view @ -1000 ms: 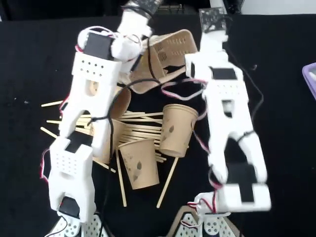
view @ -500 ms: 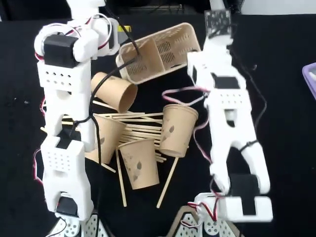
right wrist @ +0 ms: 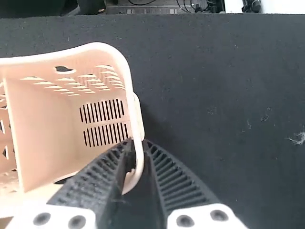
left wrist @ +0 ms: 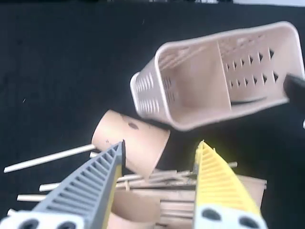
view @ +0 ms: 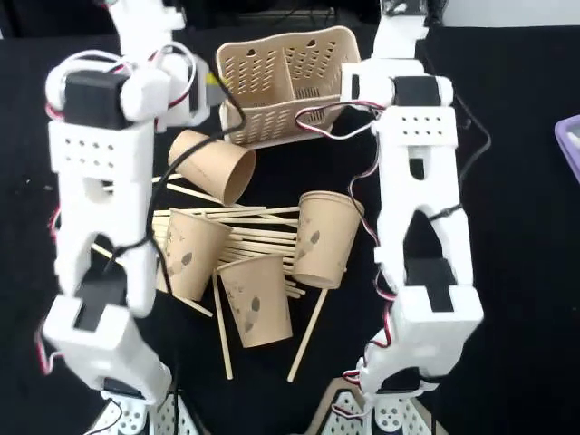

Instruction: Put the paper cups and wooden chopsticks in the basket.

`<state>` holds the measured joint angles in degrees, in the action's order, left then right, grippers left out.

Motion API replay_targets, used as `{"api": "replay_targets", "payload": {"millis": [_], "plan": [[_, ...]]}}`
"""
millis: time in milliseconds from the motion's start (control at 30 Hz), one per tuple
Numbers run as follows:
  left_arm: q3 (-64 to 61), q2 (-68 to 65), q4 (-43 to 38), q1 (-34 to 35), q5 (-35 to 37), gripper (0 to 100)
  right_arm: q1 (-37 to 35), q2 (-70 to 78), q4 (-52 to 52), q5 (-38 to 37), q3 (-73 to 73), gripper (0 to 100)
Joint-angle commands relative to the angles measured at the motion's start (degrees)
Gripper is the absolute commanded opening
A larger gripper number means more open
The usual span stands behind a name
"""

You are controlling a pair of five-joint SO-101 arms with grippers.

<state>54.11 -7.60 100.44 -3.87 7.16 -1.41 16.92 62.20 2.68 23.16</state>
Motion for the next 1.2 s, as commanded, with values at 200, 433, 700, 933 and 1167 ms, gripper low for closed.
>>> {"api": "replay_targets", "payload": {"millis": [200,433,700,933,1167], "plan": [[-31.16,5.45,-28.31,3.56,-0.26,25,-1.41,0.75,1.14,0.26,2.86,1.1],[-35.47,5.98,-33.85,4.26,-0.26,25,-2.9,0.75,0.79,0.26,1.71,1.1],[-20.09,9.32,-27.43,5.49,12.57,25,-2.9,0.75,0.7,-0.09,2.07,1.1],[-25.45,2.99,-29.98,0.92,7.74,25,-2.9,0.75,0.88,0.09,1.63,1.1],[-26.95,-2.37,-31.47,5.41,7.38,24,-3.52,0.75,1.67,0.26,1.1,1.1]]}}
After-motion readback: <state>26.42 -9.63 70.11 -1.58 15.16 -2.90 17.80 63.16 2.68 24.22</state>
